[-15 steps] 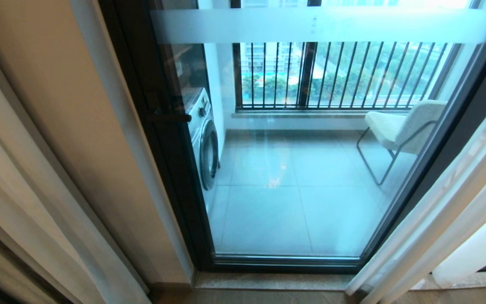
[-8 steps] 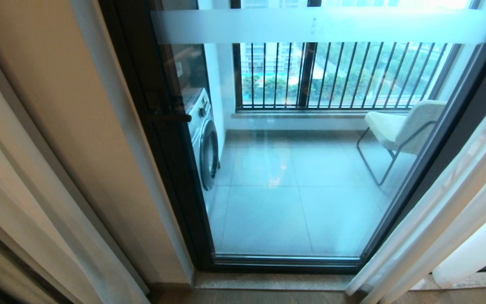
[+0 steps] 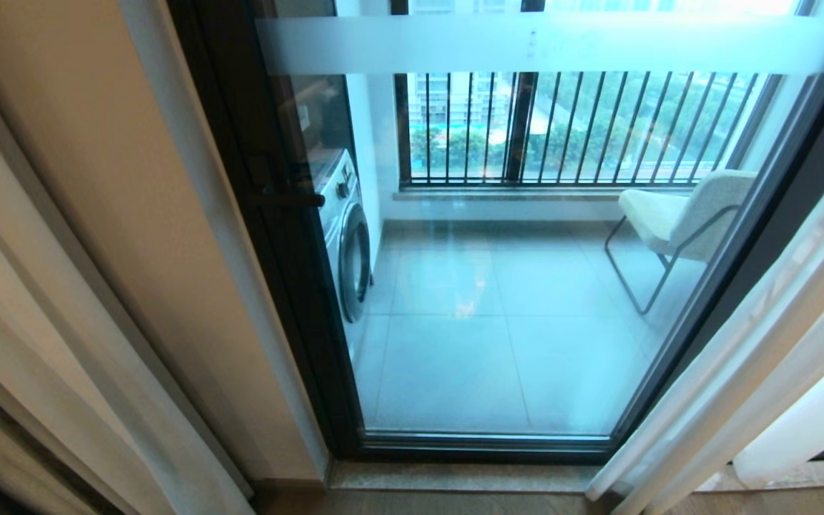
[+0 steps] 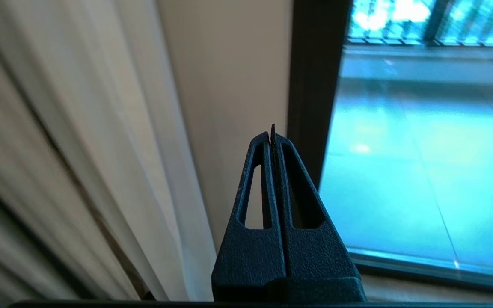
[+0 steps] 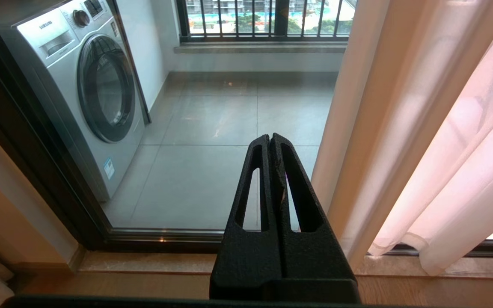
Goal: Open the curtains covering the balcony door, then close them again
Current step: Pull the inner curtains open on both sides
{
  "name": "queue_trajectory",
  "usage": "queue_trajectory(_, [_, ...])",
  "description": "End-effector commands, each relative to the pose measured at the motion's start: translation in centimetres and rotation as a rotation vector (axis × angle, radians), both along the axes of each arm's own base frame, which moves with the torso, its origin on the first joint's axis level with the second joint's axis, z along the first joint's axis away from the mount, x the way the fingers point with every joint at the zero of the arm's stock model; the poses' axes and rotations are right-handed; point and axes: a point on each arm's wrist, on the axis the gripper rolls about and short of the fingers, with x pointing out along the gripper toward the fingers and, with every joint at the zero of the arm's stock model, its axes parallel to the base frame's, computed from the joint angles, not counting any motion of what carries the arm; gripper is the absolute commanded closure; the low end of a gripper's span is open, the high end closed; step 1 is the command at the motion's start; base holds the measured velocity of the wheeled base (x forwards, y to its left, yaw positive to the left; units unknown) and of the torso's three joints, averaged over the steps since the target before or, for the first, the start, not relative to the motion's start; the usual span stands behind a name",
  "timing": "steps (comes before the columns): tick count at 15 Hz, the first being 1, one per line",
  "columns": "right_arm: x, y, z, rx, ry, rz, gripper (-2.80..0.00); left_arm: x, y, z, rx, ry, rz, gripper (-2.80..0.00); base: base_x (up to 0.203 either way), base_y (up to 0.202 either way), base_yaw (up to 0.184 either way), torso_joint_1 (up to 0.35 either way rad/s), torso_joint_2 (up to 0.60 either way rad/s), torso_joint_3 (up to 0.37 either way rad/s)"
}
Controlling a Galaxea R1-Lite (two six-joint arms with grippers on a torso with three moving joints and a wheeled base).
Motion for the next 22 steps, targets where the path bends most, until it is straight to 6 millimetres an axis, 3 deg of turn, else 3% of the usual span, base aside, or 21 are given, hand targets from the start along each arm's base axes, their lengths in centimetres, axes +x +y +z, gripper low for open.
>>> queue_trajectory(1, [0.0,0.0,0.0,0.000,-0.001,0.000,0.00,0.1,0.3,-0.3,0.069,0.059,-0.032,0.00,0.000,0.000,0.000,0.000,0.00,0.000])
queue_trajectory(9, [0.0,0.0,0.0,0.000,-0.001,0.000,0.00,0.0,0.6,-1.2,0.072,0.147,0.013,0.00,0.000,0.000,0.000,0.000,0.00,0.000])
queue_trajectory(12, [0.0,0.0,0.0,0.000,-0.001,0.000,0.00,-0.2,0.7,-2.4,0.056,0.267,0.097,0.00,0.000,0.000,0.000,0.000,0.00,0.000])
queue_trajectory(22, [0.0,0.0,0.0,0.000,-0.001,0.000,0.00,-0.2,0.7,-2.5,0.108,0.287,-0.019,0.00,0.000,0.000,0.000,0.000,0.00,0.000])
